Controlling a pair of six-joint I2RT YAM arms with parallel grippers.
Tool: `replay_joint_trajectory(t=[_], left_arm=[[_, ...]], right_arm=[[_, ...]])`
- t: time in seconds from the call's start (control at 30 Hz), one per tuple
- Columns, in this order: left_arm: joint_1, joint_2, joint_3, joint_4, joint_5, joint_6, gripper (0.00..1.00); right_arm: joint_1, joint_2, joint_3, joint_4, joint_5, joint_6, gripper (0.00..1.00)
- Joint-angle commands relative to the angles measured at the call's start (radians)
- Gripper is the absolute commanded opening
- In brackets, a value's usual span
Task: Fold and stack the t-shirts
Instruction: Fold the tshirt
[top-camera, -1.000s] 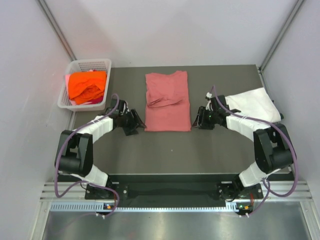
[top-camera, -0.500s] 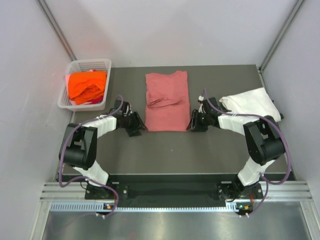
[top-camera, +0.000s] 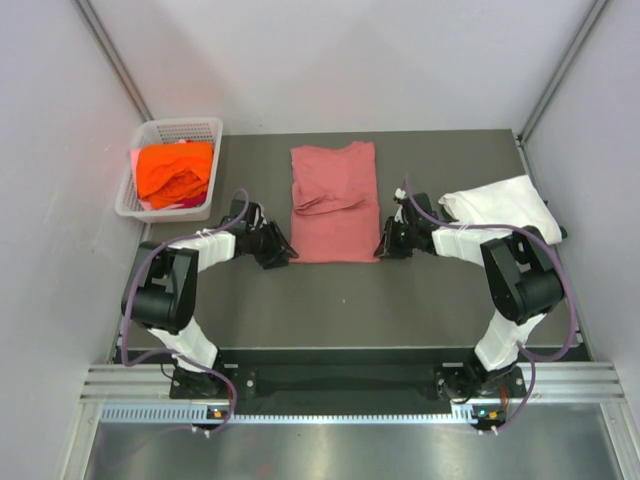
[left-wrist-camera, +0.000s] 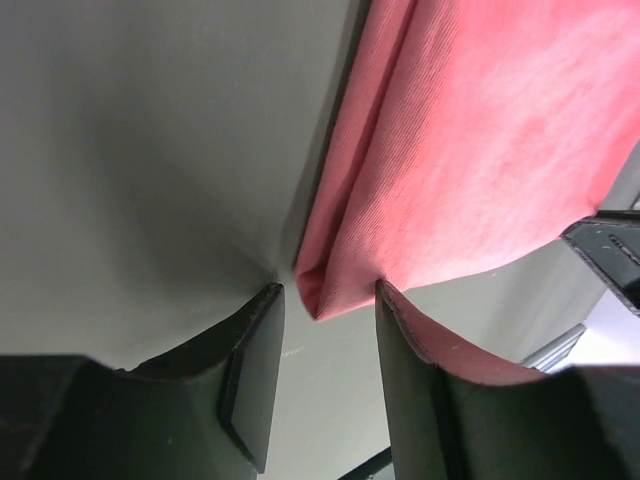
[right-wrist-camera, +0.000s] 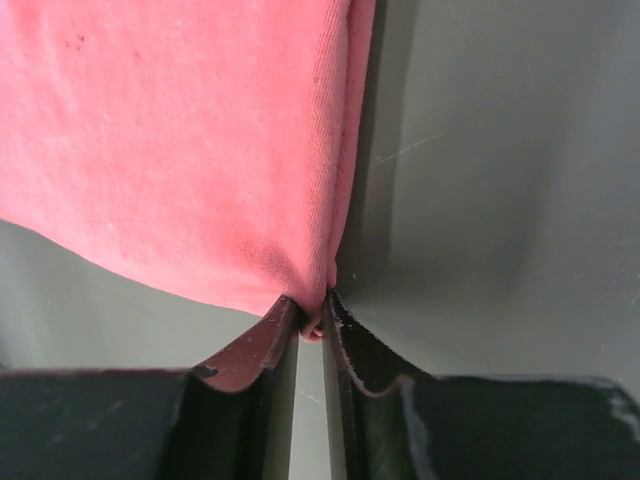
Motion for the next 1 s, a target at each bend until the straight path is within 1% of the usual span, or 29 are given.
replay_joint_trajectory(t=[0.0, 0.1, 0.17, 0.2, 0.23, 0.3, 0.43, 0.6, 0.73, 0.87, 0.9, 0.97], left_arm=[[-0.006, 0.042, -0.004, 0.045, -0.029, -0.005, 0.47], [-0.014, 0.061, -0.018, 0.087, -0.008, -0.025, 0.42], [-0.022, 0.068, -0.033, 0.114, 0.000, -0.047, 0.35], [-0.029, 0.069, -0.036, 0.119, -0.005, -0.048, 0.25], [-0.032, 0.065, -0.039, 0.123, -0.010, -0.047, 0.18], [-0.032, 0.049, -0.048, 0.114, -0.017, -0.042, 0.00], [-0.032, -0.010, -0.047, 0.056, -0.016, -0.016, 0.00], [-0.032, -0.151, -0.039, -0.030, -0.010, -0.005, 0.00], [-0.032, -0.231, 0.036, -0.106, -0.005, -0.010, 0.00], [-0.032, -0.277, 0.175, -0.230, -0.016, 0.009, 0.00], [-0.032, -0.286, 0.186, -0.241, -0.017, 0.010, 0.00], [-0.032, -0.318, 0.179, -0.251, -0.007, 0.006, 0.00]], right_arm=[[0.013, 0.009, -0.001, 0.022, 0.050, -0.026, 0.14], [0.013, 0.010, 0.000, 0.028, 0.043, -0.031, 0.08], [0.012, 0.009, -0.001, 0.036, 0.029, -0.035, 0.03], [0.015, 0.009, -0.003, 0.036, 0.027, -0.038, 0.01], [0.015, 0.003, -0.003, 0.034, 0.024, -0.040, 0.00], [0.013, -0.007, -0.012, 0.028, 0.015, -0.042, 0.00], [0.013, -0.100, -0.042, -0.001, 0.011, -0.055, 0.00], [0.012, -0.215, -0.056, -0.095, 0.003, -0.098, 0.00], [0.007, -0.281, 0.023, -0.176, -0.005, -0.107, 0.00], [0.007, -0.312, 0.149, -0.279, 0.011, -0.109, 0.00], [0.007, -0.320, 0.175, -0.289, 0.009, -0.106, 0.00], [0.009, -0.353, 0.171, -0.303, -0.005, -0.091, 0.00]])
